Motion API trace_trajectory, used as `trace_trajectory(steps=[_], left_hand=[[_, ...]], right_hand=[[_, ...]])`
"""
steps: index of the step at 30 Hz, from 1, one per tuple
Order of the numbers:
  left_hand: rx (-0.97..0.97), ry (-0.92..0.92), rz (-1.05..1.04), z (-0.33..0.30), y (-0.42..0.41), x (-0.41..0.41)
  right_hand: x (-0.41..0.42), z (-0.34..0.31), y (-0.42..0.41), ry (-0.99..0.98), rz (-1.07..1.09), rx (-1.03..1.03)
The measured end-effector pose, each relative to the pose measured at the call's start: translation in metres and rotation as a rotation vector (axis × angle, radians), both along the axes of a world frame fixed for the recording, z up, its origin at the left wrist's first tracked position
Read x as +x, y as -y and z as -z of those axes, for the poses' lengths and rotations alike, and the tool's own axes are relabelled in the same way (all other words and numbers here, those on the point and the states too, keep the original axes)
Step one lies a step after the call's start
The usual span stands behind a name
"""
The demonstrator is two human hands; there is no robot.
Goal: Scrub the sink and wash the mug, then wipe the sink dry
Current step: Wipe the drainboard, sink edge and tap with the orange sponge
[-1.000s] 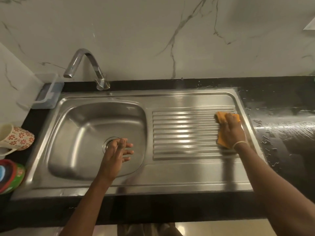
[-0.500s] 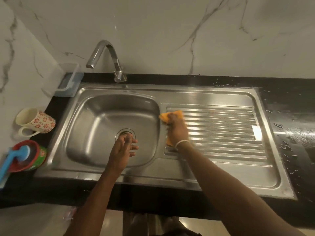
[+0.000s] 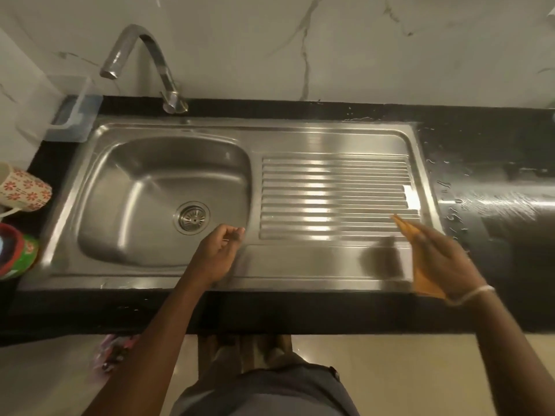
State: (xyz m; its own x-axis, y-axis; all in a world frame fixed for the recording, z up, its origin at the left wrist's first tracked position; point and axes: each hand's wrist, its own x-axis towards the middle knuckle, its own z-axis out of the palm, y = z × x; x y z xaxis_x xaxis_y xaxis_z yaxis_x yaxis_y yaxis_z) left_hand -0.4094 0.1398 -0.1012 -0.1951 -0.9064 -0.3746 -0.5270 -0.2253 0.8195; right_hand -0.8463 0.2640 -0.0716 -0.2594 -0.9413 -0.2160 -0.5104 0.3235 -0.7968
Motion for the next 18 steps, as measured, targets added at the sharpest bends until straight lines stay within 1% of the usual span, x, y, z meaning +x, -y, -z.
trace_trajectory(steps=[2,3,6,9,13,14,16,18], left_hand=[[0.002,0.02,0.025,0.0,0.001,-0.011],[-0.002,0.031,0.041,0.0,0.002,-0.017],[-0.041,0.041,0.091,-0.006,0.006,-0.034],[-0.062,0.024,0.124,-0.012,0.007,-0.044],[-0.063,0.026,0.143,-0.013,0.007,-0.038],[-0.059,0.028,0.14,-0.011,0.007,-0.033],[-0.054,0.027,0.113,-0.008,0.006,-0.022],[-0.055,0.027,0.078,-0.006,0.008,-0.009]], right_hand=[[-0.027,0.005,-0.036,-0.068,0.085,0.068],[-0.031,0.011,-0.049,-0.088,0.092,0.099],[-0.021,0.027,-0.066,-0.197,-0.035,0.137],[-0.021,0.024,-0.066,-0.291,-0.134,0.147],[-0.036,0.03,-0.073,-0.521,-0.313,0.147],[-0.035,0.037,-0.075,-0.574,-0.323,0.14],[-0.027,0.047,-0.077,-0.657,-0.271,0.133],[-0.007,0.055,-0.078,-0.678,-0.219,0.139]])
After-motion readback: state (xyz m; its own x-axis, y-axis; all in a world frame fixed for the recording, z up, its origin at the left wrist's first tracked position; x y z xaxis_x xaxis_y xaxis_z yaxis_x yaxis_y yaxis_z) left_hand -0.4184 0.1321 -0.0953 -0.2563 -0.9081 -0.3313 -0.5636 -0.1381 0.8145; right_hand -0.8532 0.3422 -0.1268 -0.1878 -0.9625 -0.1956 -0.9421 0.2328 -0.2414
